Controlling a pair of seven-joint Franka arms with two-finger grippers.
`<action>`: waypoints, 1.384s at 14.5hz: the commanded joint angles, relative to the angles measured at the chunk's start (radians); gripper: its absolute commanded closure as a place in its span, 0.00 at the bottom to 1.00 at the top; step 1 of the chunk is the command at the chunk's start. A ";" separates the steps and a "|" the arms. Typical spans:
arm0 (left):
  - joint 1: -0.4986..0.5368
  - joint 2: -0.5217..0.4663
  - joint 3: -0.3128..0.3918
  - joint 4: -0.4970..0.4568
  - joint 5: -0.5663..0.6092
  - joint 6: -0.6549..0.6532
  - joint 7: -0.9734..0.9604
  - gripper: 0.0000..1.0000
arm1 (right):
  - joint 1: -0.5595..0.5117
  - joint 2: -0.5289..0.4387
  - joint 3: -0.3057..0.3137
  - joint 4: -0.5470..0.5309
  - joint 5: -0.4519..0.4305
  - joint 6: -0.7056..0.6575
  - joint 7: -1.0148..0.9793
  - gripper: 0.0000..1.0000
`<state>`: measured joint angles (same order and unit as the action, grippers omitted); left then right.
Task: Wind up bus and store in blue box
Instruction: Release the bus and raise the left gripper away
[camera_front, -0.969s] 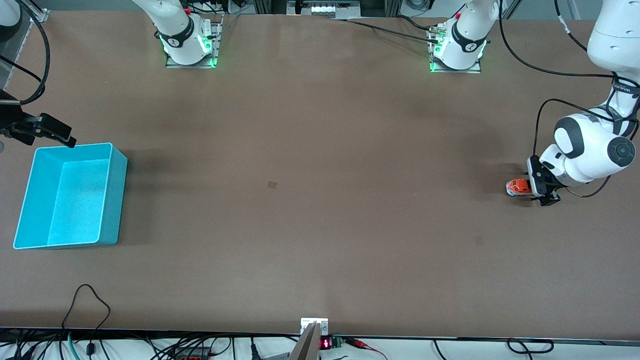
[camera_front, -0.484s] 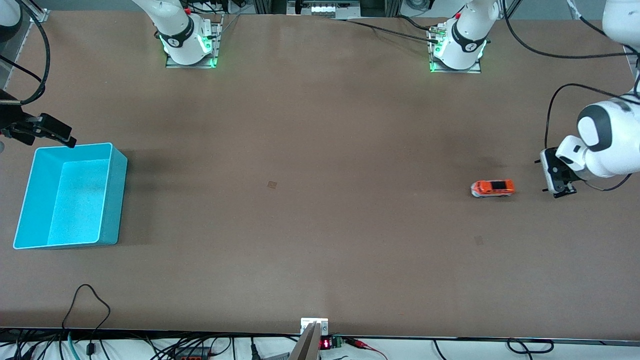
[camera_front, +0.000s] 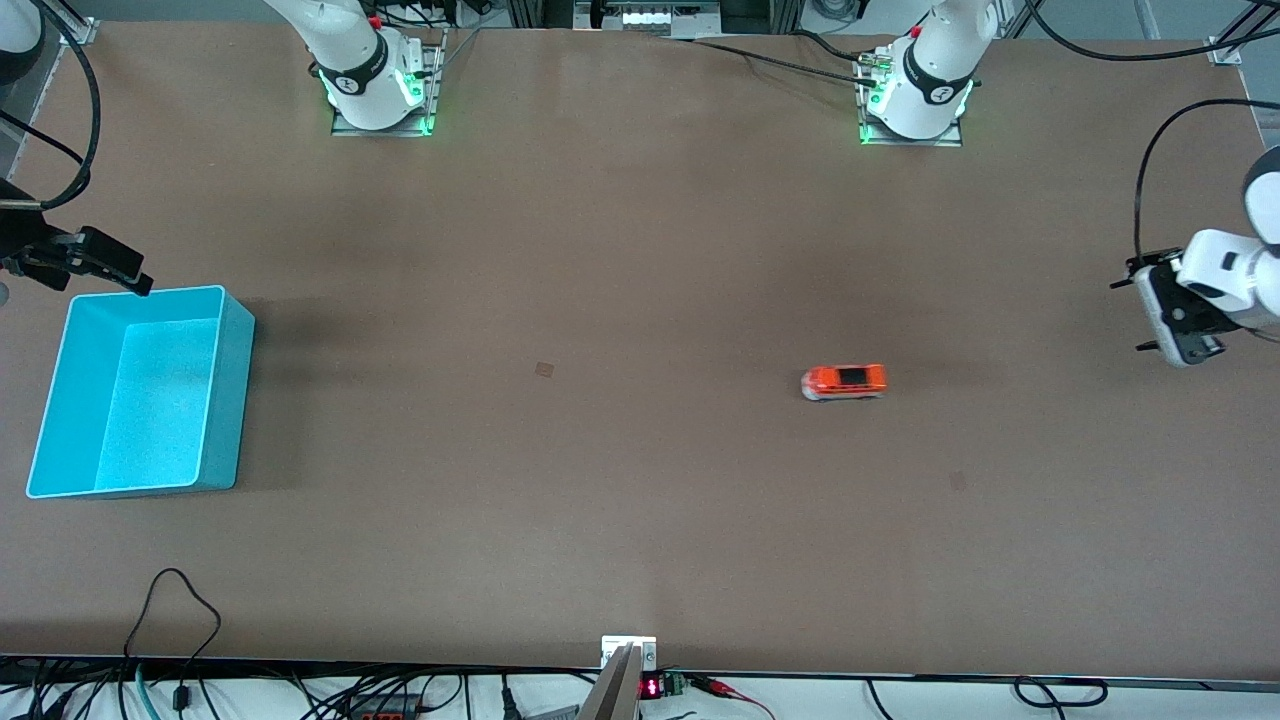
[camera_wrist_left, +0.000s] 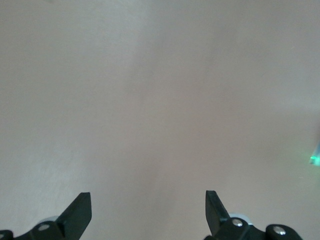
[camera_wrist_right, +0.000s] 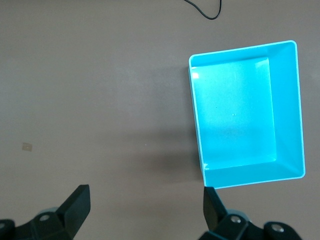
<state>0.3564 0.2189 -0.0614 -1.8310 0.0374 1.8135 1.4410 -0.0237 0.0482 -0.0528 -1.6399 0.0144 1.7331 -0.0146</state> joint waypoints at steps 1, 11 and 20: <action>0.001 0.016 -0.030 0.165 0.019 -0.146 -0.100 0.00 | 0.001 0.006 0.002 0.012 0.001 -0.007 -0.005 0.00; -0.008 0.019 -0.162 0.327 0.044 -0.276 -0.440 0.00 | 0.001 0.007 0.002 0.011 0.001 -0.006 -0.005 0.00; -0.235 -0.107 -0.014 0.245 -0.008 -0.304 -1.082 0.00 | -0.005 0.019 0.002 0.011 0.001 -0.003 -0.005 0.00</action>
<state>0.1798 0.1819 -0.1379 -1.5228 0.0596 1.5078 0.5496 -0.0237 0.0611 -0.0528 -1.6400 0.0144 1.7329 -0.0146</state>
